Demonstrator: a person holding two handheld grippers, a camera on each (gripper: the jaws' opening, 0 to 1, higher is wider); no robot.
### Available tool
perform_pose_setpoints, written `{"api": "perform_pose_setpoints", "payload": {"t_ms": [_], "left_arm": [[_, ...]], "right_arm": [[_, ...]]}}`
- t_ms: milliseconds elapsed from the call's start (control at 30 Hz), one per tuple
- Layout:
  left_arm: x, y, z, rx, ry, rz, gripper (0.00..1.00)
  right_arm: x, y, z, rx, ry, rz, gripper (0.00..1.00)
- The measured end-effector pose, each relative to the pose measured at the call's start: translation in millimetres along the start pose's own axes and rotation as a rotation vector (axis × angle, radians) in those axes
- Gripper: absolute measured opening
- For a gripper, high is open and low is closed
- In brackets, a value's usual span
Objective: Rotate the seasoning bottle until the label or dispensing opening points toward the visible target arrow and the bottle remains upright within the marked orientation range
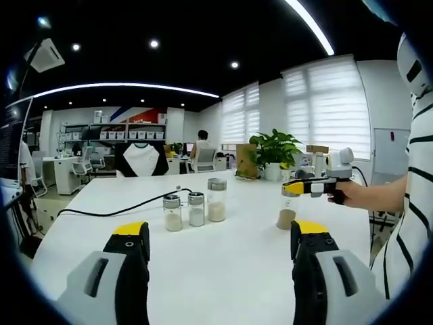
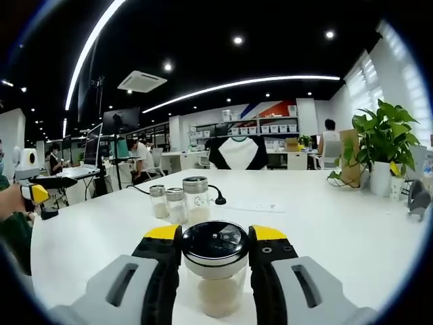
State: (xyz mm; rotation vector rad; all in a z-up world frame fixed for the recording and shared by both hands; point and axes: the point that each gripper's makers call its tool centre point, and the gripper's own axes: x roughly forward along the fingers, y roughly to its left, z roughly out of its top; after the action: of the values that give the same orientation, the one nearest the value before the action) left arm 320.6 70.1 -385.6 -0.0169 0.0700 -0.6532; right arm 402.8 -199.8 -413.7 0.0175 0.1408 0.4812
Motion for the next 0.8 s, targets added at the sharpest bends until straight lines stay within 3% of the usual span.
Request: {"api": "perform_pose_setpoints", "payload": {"t_ms": [567,800], "left_arm": [[-8.4,4.5,-1.8,-0.004,0.002,0.023,0.91],[-7.1,1.8,1.7,0.006,-0.005,0.015,0.91]], "right_arm": [[-2.6,7.6,0.7,-0.001,-0.028,0.150,0.38],[-1.3,7.0,-1.6,0.001,-0.011,0.236,0.38]]}}
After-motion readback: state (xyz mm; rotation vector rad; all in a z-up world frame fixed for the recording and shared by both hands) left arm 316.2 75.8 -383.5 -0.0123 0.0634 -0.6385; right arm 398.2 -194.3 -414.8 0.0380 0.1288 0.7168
